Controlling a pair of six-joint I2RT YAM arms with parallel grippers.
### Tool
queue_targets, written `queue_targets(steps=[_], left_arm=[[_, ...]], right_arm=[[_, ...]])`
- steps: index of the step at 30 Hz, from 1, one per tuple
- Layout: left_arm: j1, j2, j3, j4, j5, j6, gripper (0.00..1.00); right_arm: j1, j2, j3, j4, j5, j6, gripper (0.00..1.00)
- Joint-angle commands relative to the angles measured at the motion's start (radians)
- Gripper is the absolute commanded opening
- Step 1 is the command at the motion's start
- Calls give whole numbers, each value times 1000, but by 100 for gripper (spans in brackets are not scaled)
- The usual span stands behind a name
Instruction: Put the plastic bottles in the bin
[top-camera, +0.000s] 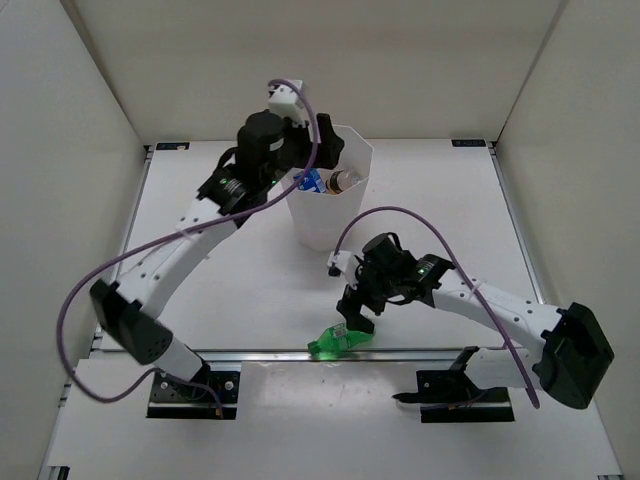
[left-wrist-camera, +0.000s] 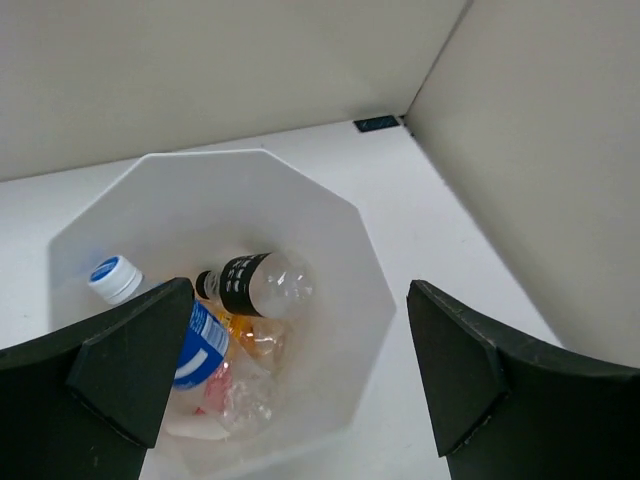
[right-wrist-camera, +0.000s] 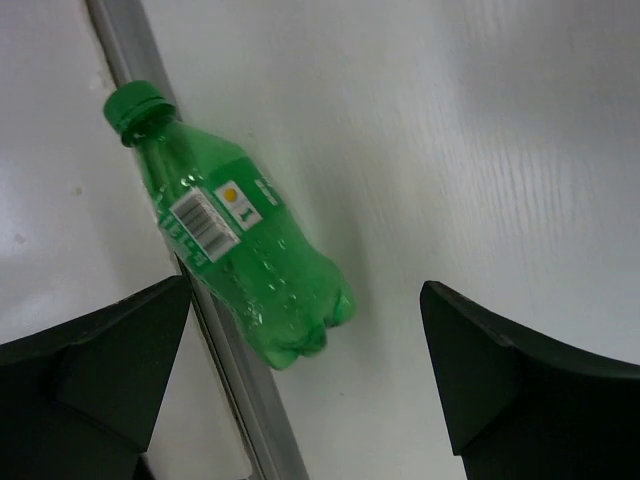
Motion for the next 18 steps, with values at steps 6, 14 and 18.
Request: queue_targets(steps=[6, 14, 18], left_arm=[[88, -485, -418, -98, -13, -112, 99], [229, -861, -863, -386, 28, -249, 99], [272, -953, -930, -442, 25, -287, 99]], right_arm=[[194, 114, 43, 0, 52, -186, 96], [259, 209, -33, 137, 141, -171, 94], [279, 219, -70, 264, 233, -136, 81]])
